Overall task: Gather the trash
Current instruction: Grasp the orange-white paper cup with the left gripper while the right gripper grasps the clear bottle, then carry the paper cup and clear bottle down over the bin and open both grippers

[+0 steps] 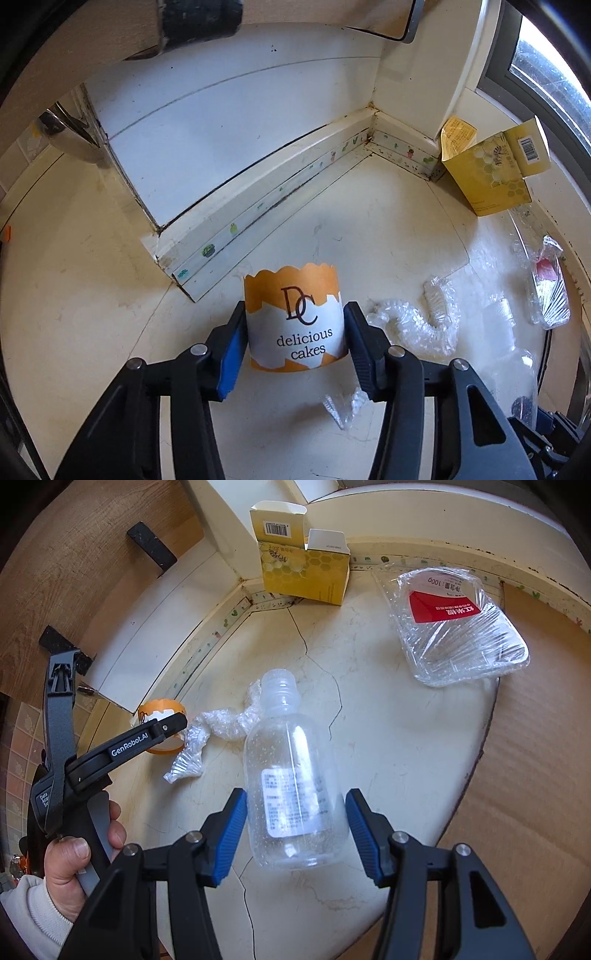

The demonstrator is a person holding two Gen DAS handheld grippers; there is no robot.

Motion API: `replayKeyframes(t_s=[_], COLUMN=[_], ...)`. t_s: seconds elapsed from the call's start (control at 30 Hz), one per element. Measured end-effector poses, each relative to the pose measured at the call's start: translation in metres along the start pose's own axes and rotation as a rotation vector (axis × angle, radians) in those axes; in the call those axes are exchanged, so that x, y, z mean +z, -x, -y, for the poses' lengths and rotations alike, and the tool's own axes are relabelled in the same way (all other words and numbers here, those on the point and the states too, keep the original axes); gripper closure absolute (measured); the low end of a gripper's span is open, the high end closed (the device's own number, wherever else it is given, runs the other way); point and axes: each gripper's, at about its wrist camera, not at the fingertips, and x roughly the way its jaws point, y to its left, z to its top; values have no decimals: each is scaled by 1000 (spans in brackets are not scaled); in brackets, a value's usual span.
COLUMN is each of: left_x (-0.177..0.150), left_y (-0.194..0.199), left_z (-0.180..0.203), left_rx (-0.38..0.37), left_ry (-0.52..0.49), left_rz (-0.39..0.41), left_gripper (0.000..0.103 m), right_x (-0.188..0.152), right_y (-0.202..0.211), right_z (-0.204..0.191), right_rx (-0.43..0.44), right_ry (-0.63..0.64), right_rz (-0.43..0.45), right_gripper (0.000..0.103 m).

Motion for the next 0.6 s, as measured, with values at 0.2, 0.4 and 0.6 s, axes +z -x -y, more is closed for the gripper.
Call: replayKeyframes(t_s=[0.2, 0.4, 0.6], left_x=[-15, -35, -55], left_y=[15, 50, 87], left_z=[2, -9, -21], left_rx=[8, -39, -116], left_ry=[-89, -142, -201], left_rz=[17, 25, 50], left_gripper=[55, 55, 55], right_x=[-10, -24, -44], right_y=[3, 12, 24], right_z=[-4, -14, -38], right_rx=[15, 24, 4], right_ry=[-18, -43, -52], right_rz=[7, 19, 42], right_gripper=[50, 51, 51])
